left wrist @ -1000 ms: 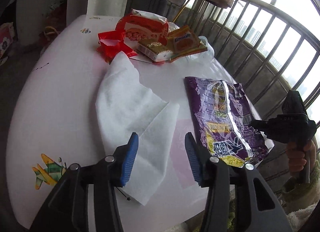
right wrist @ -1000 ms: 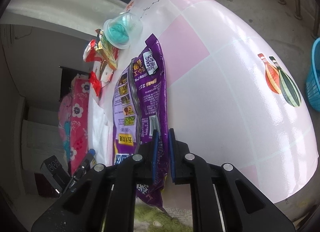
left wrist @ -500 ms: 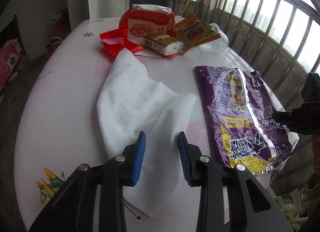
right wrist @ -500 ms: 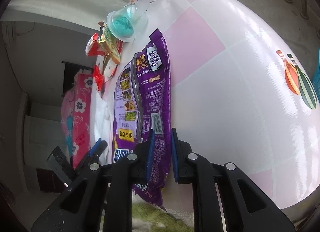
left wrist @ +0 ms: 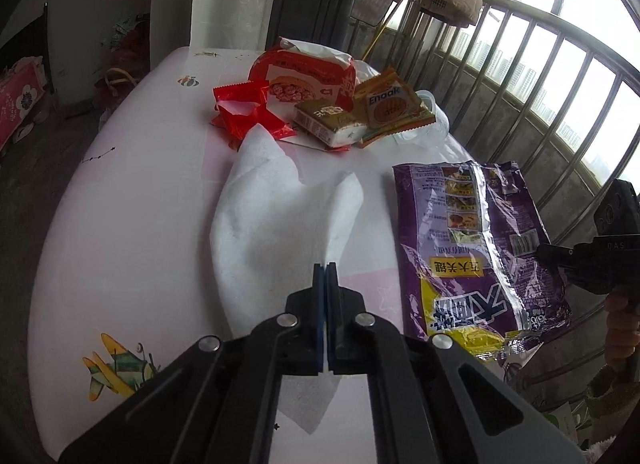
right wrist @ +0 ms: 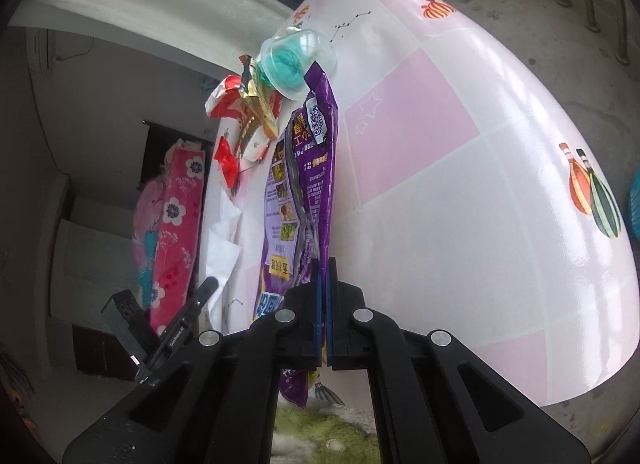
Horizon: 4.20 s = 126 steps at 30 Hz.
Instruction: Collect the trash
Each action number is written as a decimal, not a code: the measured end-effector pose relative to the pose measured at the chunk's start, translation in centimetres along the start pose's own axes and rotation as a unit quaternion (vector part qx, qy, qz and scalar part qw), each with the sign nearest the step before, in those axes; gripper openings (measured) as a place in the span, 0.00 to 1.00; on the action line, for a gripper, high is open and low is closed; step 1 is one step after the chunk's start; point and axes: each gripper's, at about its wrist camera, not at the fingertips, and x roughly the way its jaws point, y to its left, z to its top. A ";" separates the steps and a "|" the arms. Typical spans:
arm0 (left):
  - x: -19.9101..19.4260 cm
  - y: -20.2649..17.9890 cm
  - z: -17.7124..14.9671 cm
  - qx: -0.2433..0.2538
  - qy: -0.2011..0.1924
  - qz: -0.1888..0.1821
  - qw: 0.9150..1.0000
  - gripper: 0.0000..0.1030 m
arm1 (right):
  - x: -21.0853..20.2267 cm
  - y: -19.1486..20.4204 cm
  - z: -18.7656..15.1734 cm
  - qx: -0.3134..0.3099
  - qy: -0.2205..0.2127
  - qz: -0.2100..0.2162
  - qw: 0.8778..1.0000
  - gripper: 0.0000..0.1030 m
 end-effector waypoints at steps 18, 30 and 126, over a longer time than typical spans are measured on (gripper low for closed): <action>-2.6 -13.9 9.1 0.092 -0.022 -0.205 0.974 0.00 | -17.5 -3.2 -2.4 0.022 -0.248 -0.070 0.966 0.00; 8.6 -36.1 11.4 0.209 0.129 -0.331 0.911 0.00 | -22.9 -10.7 -5.0 0.128 -0.351 -0.283 0.883 0.00; 19.2 11.6 23.5 -0.102 0.010 -0.128 0.986 0.27 | 21.9 7.6 21.1 -0.154 0.138 -0.127 0.970 0.31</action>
